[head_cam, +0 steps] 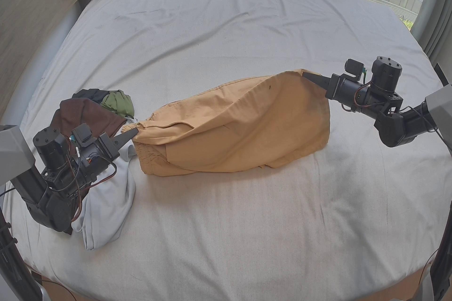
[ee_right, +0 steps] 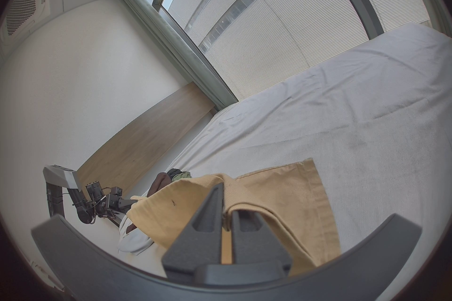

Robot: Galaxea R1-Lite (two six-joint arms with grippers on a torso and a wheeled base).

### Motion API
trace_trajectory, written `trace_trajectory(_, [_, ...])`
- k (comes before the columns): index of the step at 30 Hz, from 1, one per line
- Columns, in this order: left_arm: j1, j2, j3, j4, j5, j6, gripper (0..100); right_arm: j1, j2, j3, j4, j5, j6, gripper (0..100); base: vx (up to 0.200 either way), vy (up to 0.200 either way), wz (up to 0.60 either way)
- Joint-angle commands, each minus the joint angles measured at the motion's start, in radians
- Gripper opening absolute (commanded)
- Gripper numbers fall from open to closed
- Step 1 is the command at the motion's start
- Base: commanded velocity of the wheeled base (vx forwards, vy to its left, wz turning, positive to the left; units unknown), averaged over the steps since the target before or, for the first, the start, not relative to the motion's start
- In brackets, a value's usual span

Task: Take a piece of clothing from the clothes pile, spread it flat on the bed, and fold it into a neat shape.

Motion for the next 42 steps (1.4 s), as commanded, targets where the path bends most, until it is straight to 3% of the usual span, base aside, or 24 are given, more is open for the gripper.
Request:
trace_trajectory(1, [0.004,0.024,-0.030,0.001,0.042,-0.002,0,-0.002,0.060,-0.088,0.023,0.001,-0.001,0,0.000,0.000,0.00])
trace_trajectory(25, [0.016,0.079,-0.087,0.007,0.110,-0.022,0,0.001,0.235,-0.459,0.219,-0.010,-0.001,0,0.000,0.000,0.00])
trace_trajectory(42, [0.016,0.131,-0.123,0.005,0.142,-0.022,0,0.020,0.285,-0.485,0.224,-0.013,-0.007,0,0.000,0.000,0.00])
